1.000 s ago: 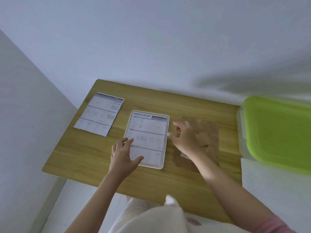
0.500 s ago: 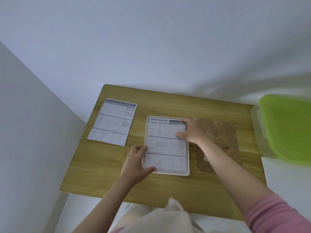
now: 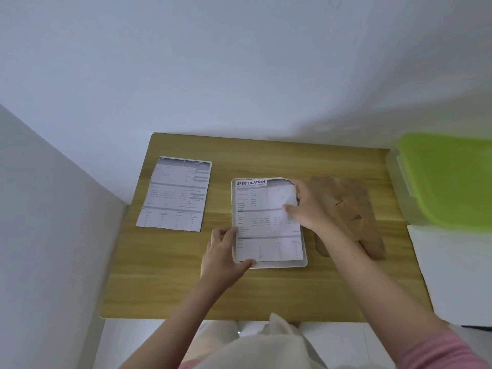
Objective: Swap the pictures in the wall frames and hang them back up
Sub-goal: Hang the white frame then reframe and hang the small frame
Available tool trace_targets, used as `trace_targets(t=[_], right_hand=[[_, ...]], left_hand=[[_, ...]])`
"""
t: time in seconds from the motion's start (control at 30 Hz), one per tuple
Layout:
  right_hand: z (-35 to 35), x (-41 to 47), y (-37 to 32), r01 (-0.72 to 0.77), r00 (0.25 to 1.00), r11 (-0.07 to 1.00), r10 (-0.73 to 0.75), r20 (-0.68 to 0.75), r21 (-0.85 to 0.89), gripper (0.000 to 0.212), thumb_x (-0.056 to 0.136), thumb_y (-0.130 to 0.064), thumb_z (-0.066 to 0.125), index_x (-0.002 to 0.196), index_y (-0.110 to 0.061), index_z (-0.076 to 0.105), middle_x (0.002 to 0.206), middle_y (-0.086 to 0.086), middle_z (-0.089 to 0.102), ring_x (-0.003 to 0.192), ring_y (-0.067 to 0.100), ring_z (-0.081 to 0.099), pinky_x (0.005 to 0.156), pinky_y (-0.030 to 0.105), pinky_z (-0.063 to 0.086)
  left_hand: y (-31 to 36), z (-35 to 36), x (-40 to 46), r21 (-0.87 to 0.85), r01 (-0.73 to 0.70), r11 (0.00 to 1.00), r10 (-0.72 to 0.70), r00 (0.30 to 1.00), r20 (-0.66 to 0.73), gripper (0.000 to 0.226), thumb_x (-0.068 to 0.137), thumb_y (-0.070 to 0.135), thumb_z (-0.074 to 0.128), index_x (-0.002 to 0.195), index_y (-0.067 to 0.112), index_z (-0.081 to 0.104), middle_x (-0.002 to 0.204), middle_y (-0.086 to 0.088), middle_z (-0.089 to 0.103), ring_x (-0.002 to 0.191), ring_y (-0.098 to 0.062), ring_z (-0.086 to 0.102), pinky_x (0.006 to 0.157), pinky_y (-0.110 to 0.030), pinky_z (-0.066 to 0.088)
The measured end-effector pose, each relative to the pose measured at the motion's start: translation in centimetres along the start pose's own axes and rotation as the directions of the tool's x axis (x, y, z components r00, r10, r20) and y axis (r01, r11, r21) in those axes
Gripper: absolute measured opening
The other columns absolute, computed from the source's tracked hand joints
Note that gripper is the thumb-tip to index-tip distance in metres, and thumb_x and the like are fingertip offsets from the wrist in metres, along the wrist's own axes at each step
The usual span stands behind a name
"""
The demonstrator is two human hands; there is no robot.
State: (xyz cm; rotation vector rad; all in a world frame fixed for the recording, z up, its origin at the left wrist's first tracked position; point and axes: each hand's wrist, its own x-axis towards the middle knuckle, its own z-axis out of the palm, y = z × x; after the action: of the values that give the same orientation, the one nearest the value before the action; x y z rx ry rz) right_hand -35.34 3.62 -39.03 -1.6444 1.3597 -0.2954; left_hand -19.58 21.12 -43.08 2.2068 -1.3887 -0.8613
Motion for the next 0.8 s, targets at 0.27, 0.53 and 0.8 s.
trace_targets(t=[0.27, 0.53, 0.8], right_hand=[[-1.2, -1.7, -0.6, 0.065, 0.993, 0.97, -0.039, -0.116, 0.235, 0.067, 0.087, -0.011, 0.065, 0.143, -0.027, 0.032, 0.118, -0.002, 0.061, 0.098, 0.008, 0.062, 0.071, 0.024, 0.055], [-8.1, -6.0, 4.0, 0.181, 0.94, 0.94, -0.079, -0.332, 0.288, 0.054, 0.082, -0.007, 0.069, 0.131, -0.019, 0.049, 0.101, 0.001, 0.066, 0.082, 0.008, 0.063, 0.059, 0.016, 0.052], [-16.9, -13.6, 17.0, 0.067, 0.834, 0.96, 0.095, -0.544, 0.271, 0.032, 0.078, -0.012, 0.075, 0.108, -0.016, 0.064, 0.083, -0.014, 0.06, 0.074, 0.007, 0.061, 0.065, 0.014, 0.046]], left_hand=[[1.6, -2.0, 0.3, -0.146, -0.025, 0.989, 0.014, 0.997, -0.079, 0.072, 0.075, 0.043, 0.071, 0.137, 0.022, 0.04, 0.129, 0.0, 0.042, 0.12, -0.018, 0.04, 0.102, -0.039, 0.041], [9.0, 0.6, -1.6, -0.408, -0.189, 0.893, 0.155, 0.981, -0.115, 0.058, 0.081, 0.007, 0.068, 0.133, 0.022, 0.048, 0.092, 0.007, 0.062, 0.073, 0.0, 0.058, 0.063, -0.009, 0.047], [19.1, 12.7, -6.9, -0.449, -0.188, 0.873, 0.228, 0.973, 0.036, 0.054, 0.078, 0.005, 0.07, 0.123, 0.028, 0.052, 0.085, 0.013, 0.062, 0.069, 0.002, 0.058, 0.063, -0.01, 0.047]])
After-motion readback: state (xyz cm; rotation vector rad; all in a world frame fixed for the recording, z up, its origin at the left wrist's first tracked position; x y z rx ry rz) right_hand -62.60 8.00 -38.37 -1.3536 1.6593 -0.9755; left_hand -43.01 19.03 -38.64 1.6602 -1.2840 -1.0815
